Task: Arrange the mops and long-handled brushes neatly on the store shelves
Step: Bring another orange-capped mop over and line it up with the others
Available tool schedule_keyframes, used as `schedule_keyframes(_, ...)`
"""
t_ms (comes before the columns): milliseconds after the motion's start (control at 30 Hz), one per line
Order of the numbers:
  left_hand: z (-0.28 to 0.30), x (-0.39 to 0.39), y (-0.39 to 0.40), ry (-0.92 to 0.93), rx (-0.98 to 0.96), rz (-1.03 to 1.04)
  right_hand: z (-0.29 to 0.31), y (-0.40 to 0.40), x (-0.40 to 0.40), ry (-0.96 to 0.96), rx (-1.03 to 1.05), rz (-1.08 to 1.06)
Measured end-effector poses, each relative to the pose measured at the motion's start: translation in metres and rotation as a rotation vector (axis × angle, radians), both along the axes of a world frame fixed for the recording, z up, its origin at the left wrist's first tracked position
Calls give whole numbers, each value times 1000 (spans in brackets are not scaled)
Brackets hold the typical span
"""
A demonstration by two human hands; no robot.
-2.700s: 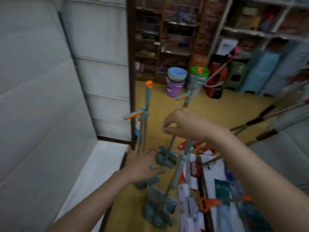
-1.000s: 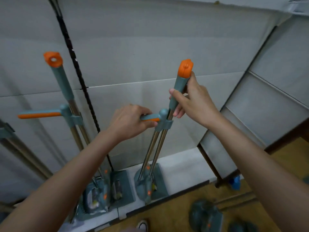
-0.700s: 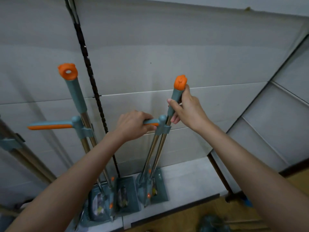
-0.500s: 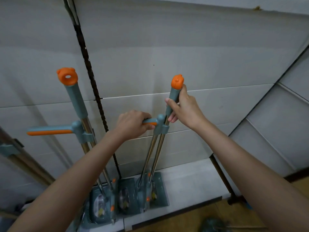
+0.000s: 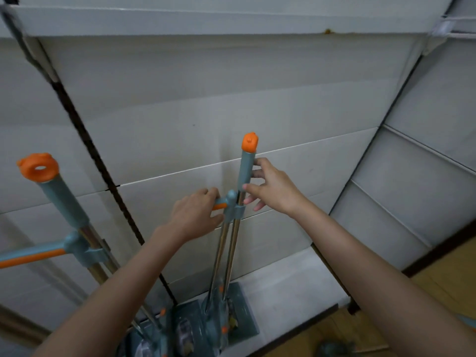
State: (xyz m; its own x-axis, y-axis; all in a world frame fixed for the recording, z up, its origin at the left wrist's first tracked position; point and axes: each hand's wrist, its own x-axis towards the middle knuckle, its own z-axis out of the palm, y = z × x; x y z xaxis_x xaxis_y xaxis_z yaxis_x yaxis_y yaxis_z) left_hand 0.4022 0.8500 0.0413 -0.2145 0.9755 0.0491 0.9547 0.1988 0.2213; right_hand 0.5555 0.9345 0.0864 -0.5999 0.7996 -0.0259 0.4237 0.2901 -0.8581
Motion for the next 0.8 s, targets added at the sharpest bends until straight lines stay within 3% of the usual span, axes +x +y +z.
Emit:
schedule_keyframes(133, 7, 7, 17, -16, -3, 30, 3, 3, 34, -18, 6, -18)
schedule_keyframes(267, 11, 44, 15, -9, 272, 86, 5, -1, 79, -98, 102, 0)
schedule_keyframes(400, 11, 110, 19, -177, 424, -132, 19, -1, 139, -218, 236, 44)
schedule_keyframes(567, -11, 231, 42, -431, 173, -477, 36, -5, 253, -552, 381, 54)
schedule_keyframes(800, -38, 384, 45, -340, -145, -772, 26, -25, 398, -812, 332, -147)
